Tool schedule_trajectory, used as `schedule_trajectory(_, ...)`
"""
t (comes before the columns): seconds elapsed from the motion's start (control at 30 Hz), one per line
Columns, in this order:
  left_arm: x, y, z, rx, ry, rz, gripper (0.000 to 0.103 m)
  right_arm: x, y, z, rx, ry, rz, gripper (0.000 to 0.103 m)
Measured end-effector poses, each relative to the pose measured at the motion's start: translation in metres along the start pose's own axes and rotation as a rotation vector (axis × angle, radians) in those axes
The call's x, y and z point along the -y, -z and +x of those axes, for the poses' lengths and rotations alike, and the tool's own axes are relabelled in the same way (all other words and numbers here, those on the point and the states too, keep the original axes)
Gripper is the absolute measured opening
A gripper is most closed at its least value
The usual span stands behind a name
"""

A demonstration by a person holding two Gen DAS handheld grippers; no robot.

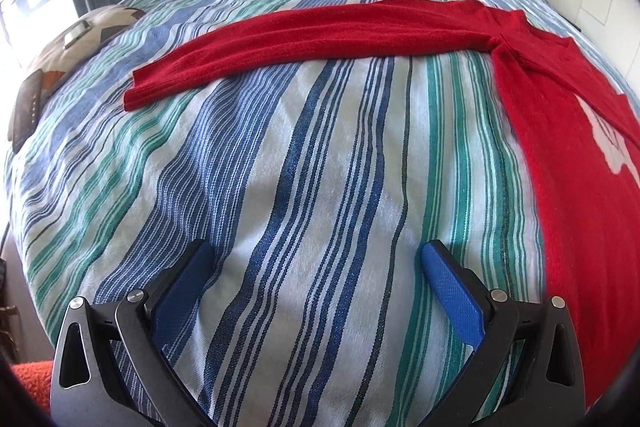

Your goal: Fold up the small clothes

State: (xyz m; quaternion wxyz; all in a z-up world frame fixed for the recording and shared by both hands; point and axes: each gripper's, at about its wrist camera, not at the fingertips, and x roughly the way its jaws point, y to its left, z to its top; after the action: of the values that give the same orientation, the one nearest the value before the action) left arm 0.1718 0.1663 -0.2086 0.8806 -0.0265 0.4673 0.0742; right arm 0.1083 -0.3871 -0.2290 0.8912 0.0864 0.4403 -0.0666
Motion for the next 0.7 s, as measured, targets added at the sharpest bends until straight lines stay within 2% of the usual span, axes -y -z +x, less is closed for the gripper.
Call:
schedule_trajectory(0.1,-0.008,-0.006,-0.007,-0.027,0.039,-0.037,0.102,-0.003,0.002,0.001,0.002,0.014,-0.019,0.102)
schedule_trajectory(0.13,-0.019,-0.012,-0.015,-0.024,0.084,-0.091,0.101,-0.003,0.002,0.001,0.001,0.013,-0.019,0.102)
schedule_trajectory(0.2,-0.049,-0.023,-0.033,0.032,0.195,-0.222,0.102,-0.003,0.001,0.001,0.001,0.010,-0.018,0.102)
schedule_trajectory(0.23,-0.069,-0.031,-0.041,0.070,0.226,-0.301,0.102,-0.003,0.002,0.001,0.004,0.010,-0.019,0.102)
schedule_trajectory(0.3,-0.106,-0.044,-0.042,0.100,0.241,-0.434,0.102,-0.003,0.003,0.001,0.012,0.011,-0.021,0.103)
schedule_trajectory(0.4,-0.159,-0.068,-0.014,0.020,0.232,-0.593,0.101,-0.005,0.004,0.002,0.014,0.023,-0.028,0.103)
schedule_trajectory(0.5,-0.192,-0.082,0.026,-0.083,0.204,-0.654,0.097,-0.005,0.004,0.003,0.014,0.024,-0.028,0.103)
schedule_trajectory(0.53,-0.200,-0.085,0.037,-0.097,0.196,-0.669,0.093,-0.005,0.004,0.002,0.014,0.023,-0.027,0.103)
schedule_trajectory(0.57,-0.204,-0.088,0.042,-0.099,0.193,-0.678,0.084,-0.005,0.003,0.002,0.015,0.024,-0.027,0.103)
schedule_trajectory(0.63,-0.205,-0.096,0.047,-0.071,0.223,-0.679,0.072,-0.006,0.004,0.003,0.017,0.026,-0.029,0.103)
schedule_trajectory(0.67,-0.203,-0.100,0.049,-0.059,0.248,-0.669,0.052,-0.006,0.004,0.003,0.018,0.028,-0.030,0.103)
schedule_trajectory(0.7,-0.200,-0.104,0.053,-0.062,0.278,-0.658,0.022,-0.007,0.004,0.003,0.019,0.031,-0.031,0.103)
